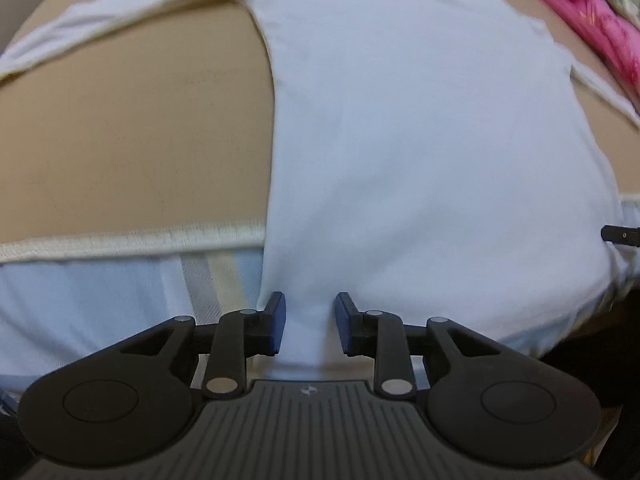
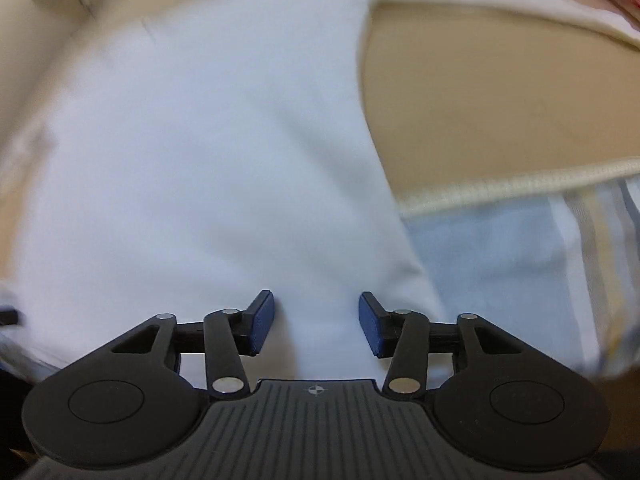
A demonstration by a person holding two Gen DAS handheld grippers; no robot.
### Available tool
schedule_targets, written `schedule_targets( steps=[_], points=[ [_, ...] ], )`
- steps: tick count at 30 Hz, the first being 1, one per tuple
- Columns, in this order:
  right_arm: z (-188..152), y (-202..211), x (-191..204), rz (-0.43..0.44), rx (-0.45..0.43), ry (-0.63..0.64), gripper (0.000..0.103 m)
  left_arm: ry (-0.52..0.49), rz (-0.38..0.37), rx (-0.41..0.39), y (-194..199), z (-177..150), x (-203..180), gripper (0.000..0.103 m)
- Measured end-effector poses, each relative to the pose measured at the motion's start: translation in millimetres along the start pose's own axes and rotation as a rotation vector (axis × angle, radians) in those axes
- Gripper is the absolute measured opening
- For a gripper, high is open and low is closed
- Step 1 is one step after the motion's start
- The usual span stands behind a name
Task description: Fold small clothes
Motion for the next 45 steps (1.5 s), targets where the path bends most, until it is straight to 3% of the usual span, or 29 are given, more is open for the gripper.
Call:
schedule_targets(
  steps=[4,5,7,11,15,18,20,22,23,25,31,33,37,39,41,42,43,45],
  points=[
    [34.3,32.2,10.3,0.065,-0.216,-0.059,0.046,0.127,0.061,-0.252,39.4,31.2,24.5,0.038],
    [41.4,39.0,12.9,0.075,-0.265,-0.073,0.046,0.158,0.086,-0.294,45.7,38.3,32.7,0.044],
    [58.6,46.8,16.0,0.077,-0.341,-0.076,0.046,0.213,0.149,-0.374,57.8,56.4,51.5,0.047],
    [100.1,70.6,33.3,0.089,-0.467,0.018,0.046,0.287,0.218,-0.448,72.0,101.7,95.9,0.053],
    [149.6,93.2,49.3,0.082,-0.596,0.161,0.046,0.337,0.349,-0.443,66.2,151.1,151.4,0.054],
    [170.6,80.4,50.6,0.082,-0.609,0.21,0.046,0.362,0.464,-0.394,45.1,171.8,191.7,0.054],
    [179.5,47.3,44.6,0.087,-0.577,0.175,0.044,0.389,0.49,-0.371,32.8,178.2,214.1,0.054],
    [179.3,13.1,44.8,0.054,-0.459,0.143,0.027,0.4,0.498,-0.349,18.4,179.9,226.9,0.054],
    [180.5,14.9,45.5,0.065,-0.47,0.125,0.024,0.404,0.505,-0.315,11.0,179.5,232.1,0.054],
    [191.1,8.2,54.0,0.108,-0.487,0.101,0.024,0.429,0.488,-0.289,7.5,179.5,239.4,0.054],
    [193.4,-15.7,62.7,0.088,-0.447,0.101,0.024,0.451,0.455,-0.273,-9.5,187.7,249.9,0.065],
    [191.9,-15.0,61.9,0.083,-0.453,0.102,0.024,0.514,0.438,-0.292,-10.1,189.9,263.8,0.07],
    [189.8,-17.2,61.7,0.096,-0.447,0.118,0.024,0.799,0.376,-0.347,-11.5,180.8,320.7,0.071],
    [188.1,-23.1,64.7,0.106,-0.421,0.12,0.024,0.924,0.354,-0.354,-15.8,171.4,343.0,0.068],
    [185.9,-28.5,66.3,0.113,-0.392,0.124,0.024,1.012,0.347,-0.362,-21.0,162.6,358.6,0.041],
    [185.4,-29.5,68.3,0.115,-0.39,0.128,0.024,1.018,0.369,-0.372,-20.7,161.6,362.9,0.02],
    [184.9,-30.0,70.4,0.119,-0.389,0.139,0.024,1.008,0.391,-0.374,-20.9,162.0,365.0,0.011],
    [184.1,-31.4,73.3,0.127,-0.378,0.153,0.024,0.986,0.423,-0.378,-20.2,164.3,364.2,0.004]
  ],
)
Point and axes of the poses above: each gripper's, at about its wrist camera, not at the fingertips, and y roughly against the way its jaws point, x to its left, z to its top, the point moved 7 cm from there along -y, roughly the way its jaws point, and after that the axes turned 3 degrees about -x, right-handed, at the moved point
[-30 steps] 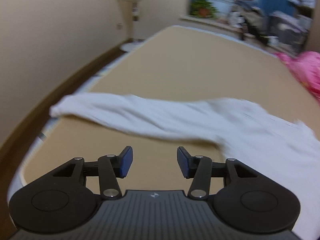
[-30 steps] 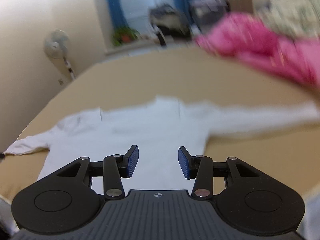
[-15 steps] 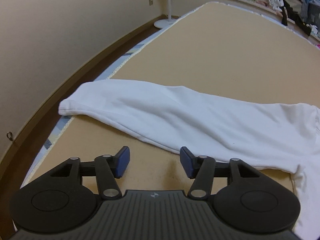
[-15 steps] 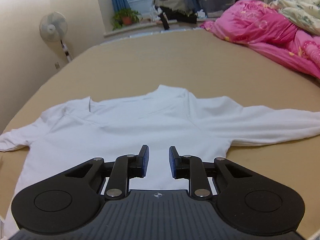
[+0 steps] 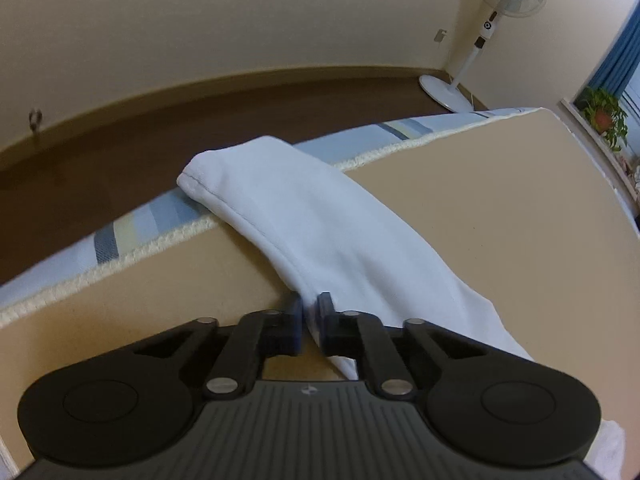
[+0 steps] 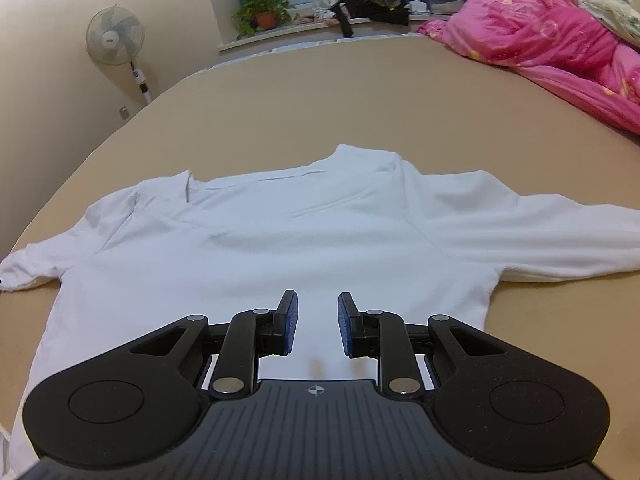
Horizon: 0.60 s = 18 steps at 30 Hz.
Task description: Fold small clothes
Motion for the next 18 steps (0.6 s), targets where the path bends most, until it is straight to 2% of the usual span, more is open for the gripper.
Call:
schedule_targets(
  steps=[2,4,5,7,8,10,11,12,13,14,16,18],
  points=[
    [-2.3,-4.2,1.7,-0.011,0.025,0.016,0.024,-0.071,0.042,-0.057,10.5,0.9,-12.2,0.003],
    [-6.3,-8.6,2.3,-0.028,0.061,0.028,0.024,-0.207,0.054,-0.179,36.7,1.0,-42.1,0.003],
    [-7.5,-9.9,2.7,-0.031,0.075,0.029,0.024,-0.281,0.027,-0.253,56.2,-2.8,-64.5,0.003],
    [-8.3,-10.5,5.3,-0.021,0.082,0.037,0.024,-0.414,-0.088,-0.379,101.5,-27.5,-117.4,0.003],
    [-8.8,-10.6,7.5,-0.015,0.082,0.042,0.024,-0.48,-0.169,-0.423,126.2,-48.9,-146.0,0.003],
    [-10.2,-12.7,11.7,-0.007,0.084,0.054,0.024,-0.627,-0.378,-0.476,178.1,-109.6,-202.4,0.003],
    [-11.1,-13.9,13.4,-0.006,0.085,0.058,0.024,-0.707,-0.497,-0.475,202.9,-146.7,-226.4,0.004],
    [-11.7,-14.8,14.5,-0.004,0.086,0.058,0.024,-0.805,-0.637,-0.436,227.0,-190.1,-248.1,0.013],
    [-12.3,-15.7,15.6,0.0,0.086,0.057,0.024,-0.913,-0.769,-0.357,246.1,-232.5,-263.1,0.02],
    [-12.2,-16.1,16.3,0.003,0.084,0.054,0.024,-0.989,-0.851,-0.299,259.9,-262.9,-268.8,0.022],
    [-10.6,-15.2,16.4,0.012,0.072,0.041,0.024,-1.054,-0.889,-0.294,278.8,-292.3,-263.9,0.022],
    [-8.0,-12.3,14.2,0.019,0.059,0.017,0.024,-1.082,-0.888,-0.266,285.2,-289.9,-250.5,0.022]
  ],
)
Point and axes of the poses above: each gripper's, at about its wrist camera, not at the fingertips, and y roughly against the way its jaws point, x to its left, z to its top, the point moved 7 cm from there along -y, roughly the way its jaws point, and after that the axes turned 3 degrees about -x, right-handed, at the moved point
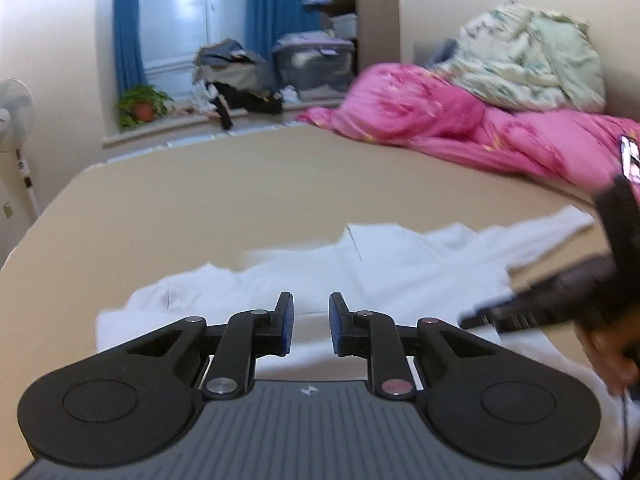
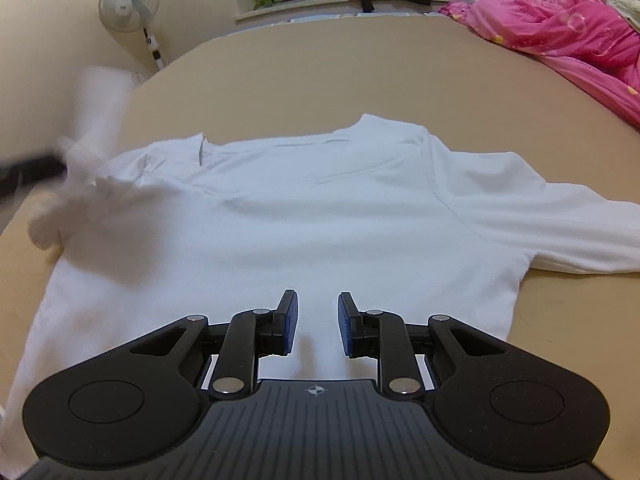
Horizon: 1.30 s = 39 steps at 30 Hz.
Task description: Fold small clothes
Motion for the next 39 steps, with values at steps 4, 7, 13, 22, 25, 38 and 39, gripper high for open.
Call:
schedule_targets(
  steps=[4,7,13,22,25,38,39],
  points=[
    [5.4,4.6,-3.8,0.047,-0.015,-0.071,0.024,0.042,0.162,0.085,38.6,-3.3,69.2,0.022],
    [11.9,0.6,-6.5,0.08,-0.02,-0.146,0.024,0.057,0.275,0.119,71.3,-2.2,115.6,0.023],
    [33.3,-27.1,23.6,0.151,-0.087,-0.139,0.038,0.165,0.441,0.124,98.9,-53.1,165.8,0.027],
    [48.5,-79.3,73.4,0.024,-0.128,0.147,0.003,0.207,0.51,0.208,56.6,-55.5,176.7,0.027],
    [92.0,-22.2,30.5,0.035,-0.315,-0.113,0.003,0.311,0.449,0.187,38.6,-52.1,181.0,0.027],
    [23.4,-45.6,-131.7,-0.133,-0.074,-0.69,0.01,0.407,0.25,0.226,-36.7,-47.3,163.0,0.043],
    [25.2,-44.3,-131.6,-0.134,-0.081,-0.683,0.013,0.406,0.233,0.23,-41.3,-48.4,159.8,0.048]
  ],
)
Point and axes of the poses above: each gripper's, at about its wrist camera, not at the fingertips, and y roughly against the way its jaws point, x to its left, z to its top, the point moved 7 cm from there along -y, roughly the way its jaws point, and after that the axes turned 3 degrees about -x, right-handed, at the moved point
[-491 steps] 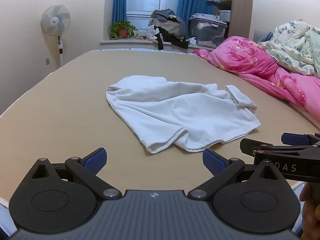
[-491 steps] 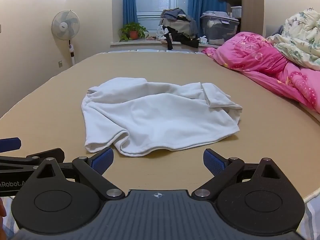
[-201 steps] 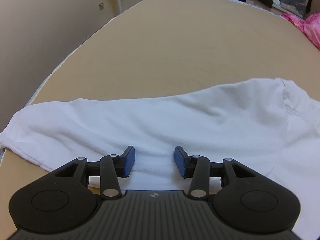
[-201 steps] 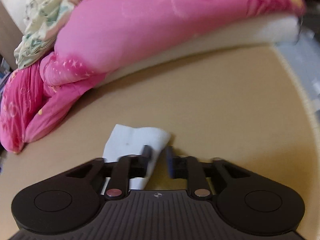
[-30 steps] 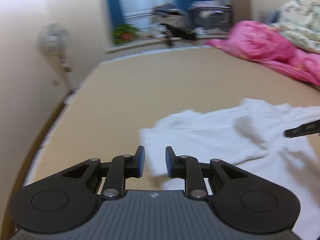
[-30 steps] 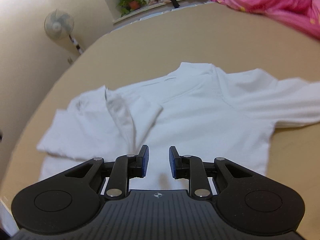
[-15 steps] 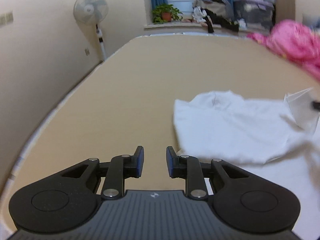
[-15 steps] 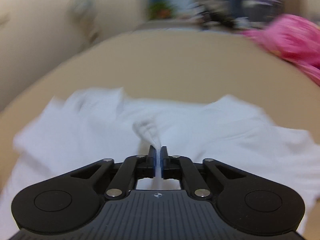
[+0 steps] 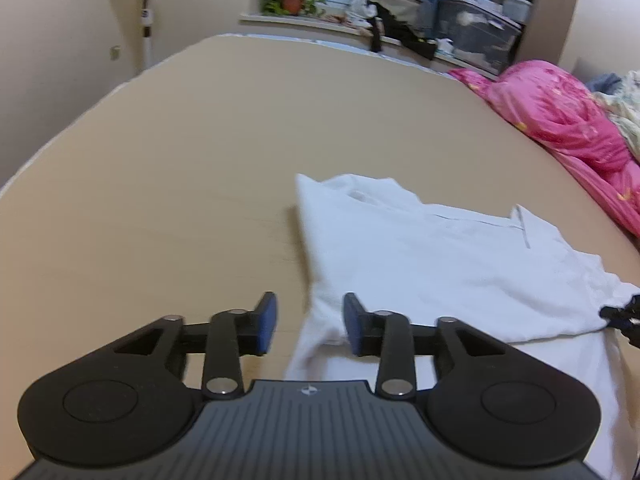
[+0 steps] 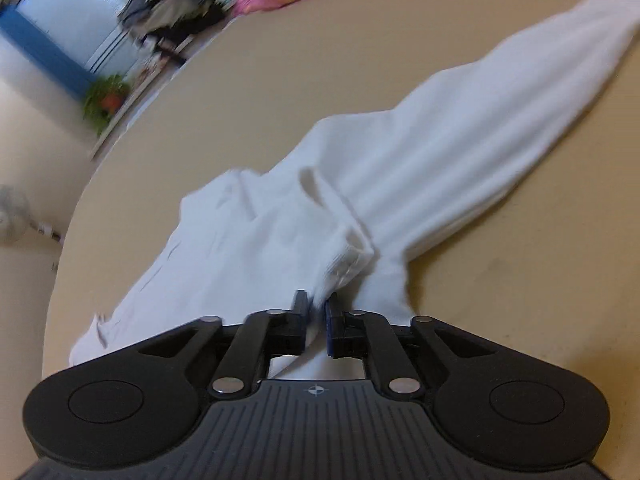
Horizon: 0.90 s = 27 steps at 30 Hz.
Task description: Fold small clothes
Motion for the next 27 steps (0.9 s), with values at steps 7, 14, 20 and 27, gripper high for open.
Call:
schedule_targets(
  steps=[7,14,20,27],
  points=[
    [6.6,2.5,-9.6,0.023,-0.031,-0.046,0.014,-0.056,0.137,0.197,-47.6,-31.7,8.6,0.047],
    [16.1,32.5,-7.3,-0.033,-0.14,-0.049,0.009,0.032,0.126,0.216,-44.8,-29.1,16.6,0.037],
    [45.3,59.5,-14.5,-0.101,-0.338,-0.006,0.013,0.04,0.148,0.075,-27.5,-5.7,13.9,0.033],
    [14.6,-7.2,-12.9,-0.025,0.05,0.075,0.003,-0.019,0.079,0.219,-52.0,-32.7,-4.3,0.032]
  ],
)
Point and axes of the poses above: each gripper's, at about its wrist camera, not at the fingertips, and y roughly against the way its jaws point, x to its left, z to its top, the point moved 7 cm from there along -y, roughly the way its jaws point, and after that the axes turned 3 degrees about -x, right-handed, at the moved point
